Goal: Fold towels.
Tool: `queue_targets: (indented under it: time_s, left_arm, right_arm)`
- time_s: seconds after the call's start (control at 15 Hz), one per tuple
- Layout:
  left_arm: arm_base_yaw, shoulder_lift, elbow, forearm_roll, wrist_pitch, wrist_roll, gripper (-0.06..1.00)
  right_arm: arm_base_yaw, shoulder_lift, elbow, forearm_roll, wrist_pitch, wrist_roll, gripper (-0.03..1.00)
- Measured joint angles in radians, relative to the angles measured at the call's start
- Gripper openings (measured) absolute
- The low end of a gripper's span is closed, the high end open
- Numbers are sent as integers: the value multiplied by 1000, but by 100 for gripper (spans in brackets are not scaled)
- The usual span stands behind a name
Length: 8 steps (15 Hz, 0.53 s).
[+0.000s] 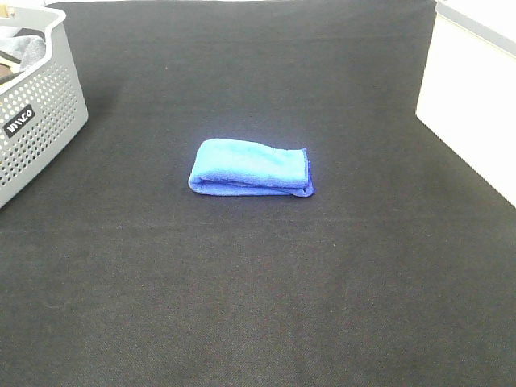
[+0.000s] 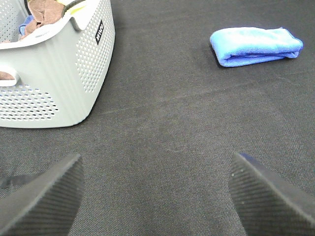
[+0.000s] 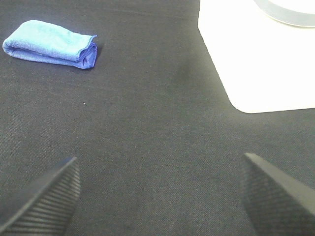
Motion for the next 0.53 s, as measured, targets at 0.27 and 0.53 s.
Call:
queue_targets:
  time_s: [0.27,0.53]
  left_arm:
    - [0,0,0,0,0,2,77]
    - [0,0,0,0,0,3,77]
  right_arm:
    - [0,0,0,3,0,0,82]
    - [0,0,0,4,0,0,82]
